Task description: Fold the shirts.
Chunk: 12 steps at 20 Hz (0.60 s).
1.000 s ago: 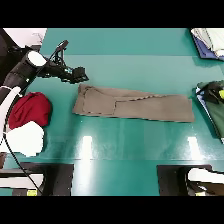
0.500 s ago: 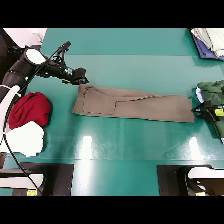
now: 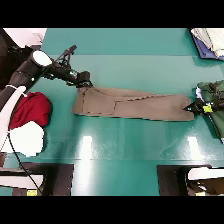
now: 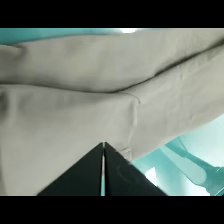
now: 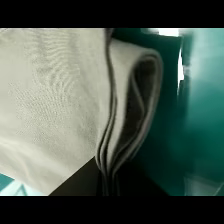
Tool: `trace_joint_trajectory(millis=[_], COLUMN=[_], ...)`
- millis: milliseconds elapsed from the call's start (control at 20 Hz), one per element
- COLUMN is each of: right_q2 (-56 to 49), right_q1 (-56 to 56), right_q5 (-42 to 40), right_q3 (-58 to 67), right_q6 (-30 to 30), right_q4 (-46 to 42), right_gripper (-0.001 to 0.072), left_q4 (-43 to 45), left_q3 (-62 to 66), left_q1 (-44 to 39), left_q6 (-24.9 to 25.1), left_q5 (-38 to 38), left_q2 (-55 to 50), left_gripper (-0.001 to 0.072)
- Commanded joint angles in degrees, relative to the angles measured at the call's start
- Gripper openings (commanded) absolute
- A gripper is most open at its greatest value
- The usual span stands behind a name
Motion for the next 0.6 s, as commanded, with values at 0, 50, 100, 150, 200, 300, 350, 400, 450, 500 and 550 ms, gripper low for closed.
trace_joint_trajectory(millis=[0,50,100,150,200,300,350,400,450,500,550], right_q2=[1.7,3.5,5.8,8.2,10.8,15.2,16.7,17.6,18.1,18.4,18.3], right_q1=[1.9,2.6,3.6,4.6,5.8,8.5,10.0,11.6,13.4,15.4,17.4], right_q5=[3.5,3.8,3.8,3.9,4.0,4.9,5.8,6.8,7.7,8.0,8.7], right_q3=[0.1,0.1,0.1,0.1,0.1,1.1,2.5,4.9,7.3,10.2,13.0], right_q6=[-2.0,-1.9,-1.9,-1.6,-1.0,2.9,4.6,6.4,8.6,10.9,12.5], right_q4=[3.7,4.7,6.1,7.5,9.1,9.4,9.5,9.5,9.5,9.5,9.6], right_gripper=[0.0019,0.0019,0.0018,0.0018,0.0018,0.0018,0.0018,0.0018,0.0018,0.0017,0.0017], left_q4=[-1.1,-1.8,-2.4,-2.6,-2.7,-2.9,-2.9,-3.0,-3.3,-3.7,-4.1], left_q3=[0.3,1.0,2.5,4.2,6.3,11.1,13.4,15.7,17.6,19.1,20.6], left_q1=[-5.2,-6.9,-8.6,-10.0,-11.3,-13.6,-14.7,-15.8,-16.9,-17.9,-18.8], left_q6=[0.0,0.0,0.0,0.0,0.0,0.0,-0.1,-0.1,-0.1,-0.1,-0.2], left_q5=[4.6,5.3,5.4,5.6,5.9,6.3,6.3,6.3,6.3,6.4,6.5], left_q2=[-2.8,-4.5,-6.7,-8.9,-11.2,-15.4,-17.3,-19.3,-21.2,-22.6,-24.1], left_gripper=[0.0034,0.0034,0.0034,0.0034,0.0034,0.0034,0.0034,0.0034,0.0034,0.0034,0.0034])
